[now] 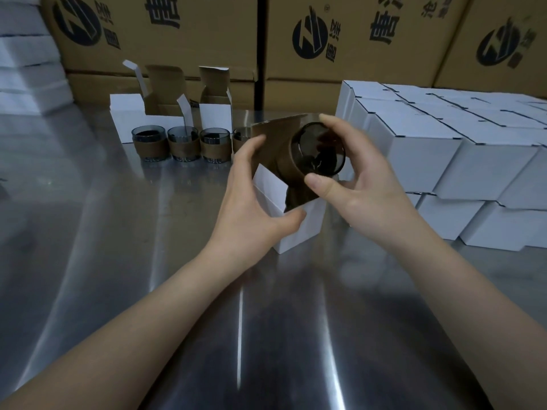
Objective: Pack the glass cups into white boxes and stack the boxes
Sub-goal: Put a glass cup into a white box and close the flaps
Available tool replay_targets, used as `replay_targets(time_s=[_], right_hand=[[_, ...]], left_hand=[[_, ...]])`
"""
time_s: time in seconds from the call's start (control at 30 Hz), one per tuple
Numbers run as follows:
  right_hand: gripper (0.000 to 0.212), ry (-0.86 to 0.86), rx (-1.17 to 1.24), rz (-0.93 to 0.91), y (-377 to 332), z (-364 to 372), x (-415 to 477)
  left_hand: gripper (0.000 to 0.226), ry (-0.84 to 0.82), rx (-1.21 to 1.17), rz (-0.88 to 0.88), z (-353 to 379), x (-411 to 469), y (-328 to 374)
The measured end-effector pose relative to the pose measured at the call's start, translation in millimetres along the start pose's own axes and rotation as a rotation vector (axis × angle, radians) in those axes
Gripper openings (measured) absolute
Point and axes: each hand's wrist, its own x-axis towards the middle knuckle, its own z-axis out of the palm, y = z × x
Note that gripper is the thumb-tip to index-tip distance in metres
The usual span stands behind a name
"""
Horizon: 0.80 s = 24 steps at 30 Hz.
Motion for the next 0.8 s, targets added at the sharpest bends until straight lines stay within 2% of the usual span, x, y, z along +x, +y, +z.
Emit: replay_targets(time_s=[0.27, 0.8], right_hand=[[0.072, -0.105, -0.233, -0.056, -3.5, -11.2, -0.9], [0.059, -0.165, -0.400, 0.047, -16.1, -14.8, 1.3]], left_hand=[[0.097, -0.030, 0.024, 0.041, 3.8, -1.1, -1.6], [0.092, -0.056, 0.122, 0.249, 8.7, -4.0, 3.7]])
